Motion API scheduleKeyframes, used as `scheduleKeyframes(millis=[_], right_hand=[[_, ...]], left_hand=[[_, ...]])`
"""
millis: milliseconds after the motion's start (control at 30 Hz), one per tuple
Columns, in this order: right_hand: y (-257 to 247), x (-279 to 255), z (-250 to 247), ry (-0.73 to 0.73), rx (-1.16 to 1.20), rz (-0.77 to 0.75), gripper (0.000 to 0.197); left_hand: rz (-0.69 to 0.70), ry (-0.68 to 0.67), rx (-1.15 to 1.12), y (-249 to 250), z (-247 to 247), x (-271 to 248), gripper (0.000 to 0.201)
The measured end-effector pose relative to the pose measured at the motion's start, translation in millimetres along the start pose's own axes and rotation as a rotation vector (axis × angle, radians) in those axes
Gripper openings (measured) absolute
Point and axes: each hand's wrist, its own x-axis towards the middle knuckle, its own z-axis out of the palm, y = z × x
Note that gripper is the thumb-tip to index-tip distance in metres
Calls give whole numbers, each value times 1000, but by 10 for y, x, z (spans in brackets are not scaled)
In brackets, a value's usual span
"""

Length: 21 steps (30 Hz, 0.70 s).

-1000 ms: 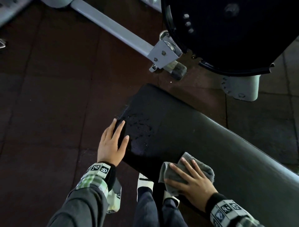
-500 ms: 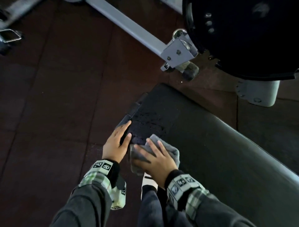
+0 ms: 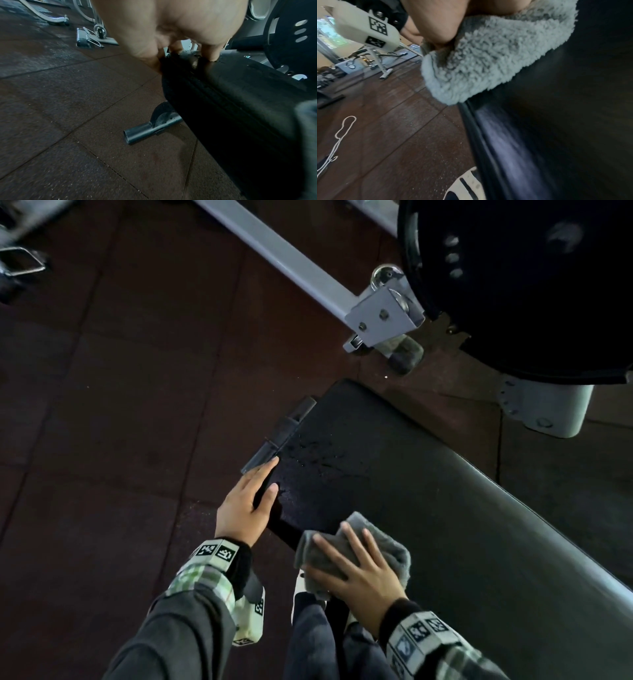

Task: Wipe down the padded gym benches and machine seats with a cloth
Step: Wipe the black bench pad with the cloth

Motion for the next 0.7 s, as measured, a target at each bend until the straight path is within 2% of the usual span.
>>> scheduleKeyframes(millis=[133, 200, 300, 367, 533, 700], right_hand=[[51, 457, -94, -43, 28, -7, 66], [199, 571, -178, -40, 17, 34, 57], [473, 470, -243, -31, 33, 188, 54], [575, 230, -190, -30, 20, 225, 54], [342, -222, -47, -48, 22, 122, 54], [116, 217, -72, -10, 25, 13, 54]], left_hand=[[1, 10, 5, 1, 5, 2, 45], [17, 24, -7, -11, 12, -1, 44], [7, 25, 2, 0, 16, -9, 47], [-3, 26, 5, 6, 18, -16, 49], [-15, 23, 5, -16, 47, -13, 44], [-5, 44, 2, -9, 78, -23, 45]])
